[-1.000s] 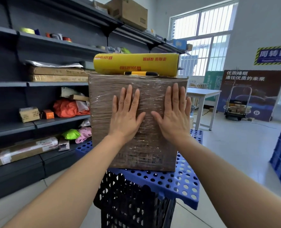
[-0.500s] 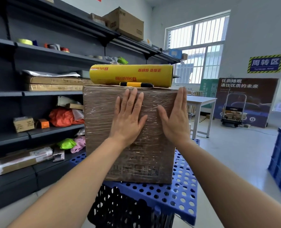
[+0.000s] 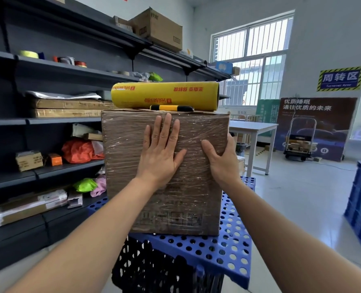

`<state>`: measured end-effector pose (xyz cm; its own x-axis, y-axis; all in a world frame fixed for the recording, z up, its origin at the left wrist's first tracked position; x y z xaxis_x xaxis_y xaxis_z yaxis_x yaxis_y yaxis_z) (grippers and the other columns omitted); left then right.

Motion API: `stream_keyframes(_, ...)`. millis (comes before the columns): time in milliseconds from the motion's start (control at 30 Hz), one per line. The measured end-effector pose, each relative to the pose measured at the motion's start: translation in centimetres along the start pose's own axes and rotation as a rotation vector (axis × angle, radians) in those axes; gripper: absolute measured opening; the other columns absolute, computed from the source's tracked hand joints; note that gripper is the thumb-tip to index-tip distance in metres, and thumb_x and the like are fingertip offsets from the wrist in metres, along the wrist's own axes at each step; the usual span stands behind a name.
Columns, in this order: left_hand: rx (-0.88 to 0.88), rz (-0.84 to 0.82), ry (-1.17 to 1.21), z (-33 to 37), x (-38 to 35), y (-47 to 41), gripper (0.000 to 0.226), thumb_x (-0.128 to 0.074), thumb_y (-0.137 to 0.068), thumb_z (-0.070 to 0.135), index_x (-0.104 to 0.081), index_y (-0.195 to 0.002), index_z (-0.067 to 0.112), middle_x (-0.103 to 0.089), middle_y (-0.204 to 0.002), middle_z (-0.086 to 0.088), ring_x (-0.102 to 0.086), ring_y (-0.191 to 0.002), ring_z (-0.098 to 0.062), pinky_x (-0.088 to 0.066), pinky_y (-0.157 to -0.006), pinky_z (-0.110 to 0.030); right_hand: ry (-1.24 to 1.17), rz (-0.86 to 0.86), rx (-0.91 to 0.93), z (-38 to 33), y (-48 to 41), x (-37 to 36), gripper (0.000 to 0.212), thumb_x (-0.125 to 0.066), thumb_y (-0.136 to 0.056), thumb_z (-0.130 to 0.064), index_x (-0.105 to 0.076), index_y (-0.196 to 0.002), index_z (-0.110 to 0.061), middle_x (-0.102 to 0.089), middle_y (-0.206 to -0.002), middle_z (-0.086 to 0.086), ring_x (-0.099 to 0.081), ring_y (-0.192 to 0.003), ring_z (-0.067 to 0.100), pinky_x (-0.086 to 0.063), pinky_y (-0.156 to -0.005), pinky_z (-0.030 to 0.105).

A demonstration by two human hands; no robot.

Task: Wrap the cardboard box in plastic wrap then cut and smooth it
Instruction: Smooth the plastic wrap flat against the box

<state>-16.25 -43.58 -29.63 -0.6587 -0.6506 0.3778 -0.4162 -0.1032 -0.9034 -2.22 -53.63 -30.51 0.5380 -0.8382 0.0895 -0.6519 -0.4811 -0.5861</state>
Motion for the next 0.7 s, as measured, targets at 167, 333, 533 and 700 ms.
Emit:
stream_keyframes(167, 0.023, 0.009, 0.009, -0.5, -0.4, 1.1, 0.073, -0.007, -0.095, 0.059, 0.023, -0.145, 0.016, 0.031, -0.151, -0.002, 0.024, -0.141, -0.018, 0.01, -0.116, -0.041, -0.032, 0.03, -0.001, 0.9, 0.4, -0.3, 0.071, -0.065, -0.082, -0.048, -0.035, -0.14, -0.019, -0.058, -0.126, -0.001, -0.056, -0.113, 0.017, -0.045, -0.099, 0.039)
stream_keyframes(333, 0.04, 0.023, 0.044, -0.3, -1.1, 2.5, 0.072, -0.009, -0.097, 0.056, 0.024, -0.145, 0.016, 0.033, -0.151, -0.001, 0.024, -0.142, -0.019, 0.007, -0.116, -0.043, -0.041, 0.047, -0.026, 2.6, 1.7, -0.5, 0.072, -0.066, -0.08, -0.048, -0.037, -0.138, -0.018, -0.061, -0.121, -0.002, -0.058, -0.11, 0.015, -0.046, -0.097, 0.035)
stream_keyframes(533, 0.048, -0.025, 0.052, 0.4, -2.0, 4.9, 0.072, -0.01, -0.097, 0.055, 0.025, -0.145, 0.016, 0.033, -0.151, -0.003, 0.023, -0.142, -0.02, 0.009, -0.116, -0.042, -0.033, 0.029, -0.064, 5.0, 4.1, -0.7, 0.067, -0.067, -0.083, -0.04, -0.037, -0.138, -0.016, -0.058, -0.122, -0.002, -0.056, -0.109, 0.013, -0.042, -0.089, 0.026)
stream_keyframes(700, 0.054, -0.062, 0.052, 0.9, -2.3, 6.6, 0.076, -0.015, -0.096, 0.056, 0.026, -0.145, 0.015, 0.032, -0.151, -0.004, 0.021, -0.142, -0.021, 0.007, -0.117, -0.043, -0.008, 0.01, -0.102, 6.4, 5.7, -0.7, 0.065, -0.067, -0.084, -0.039, -0.034, -0.136, -0.021, -0.054, -0.118, -0.006, -0.054, -0.109, 0.013, -0.044, -0.088, 0.028)
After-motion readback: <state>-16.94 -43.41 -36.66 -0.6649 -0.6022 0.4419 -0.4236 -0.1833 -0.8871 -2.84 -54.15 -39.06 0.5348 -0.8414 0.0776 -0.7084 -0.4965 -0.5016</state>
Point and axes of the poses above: each hand's wrist, its own y-axis away from the middle knuckle, its own x-axis out of the back of the hand, z = x × y, the point moved 6 cm from there along -y, towards the middle knuckle
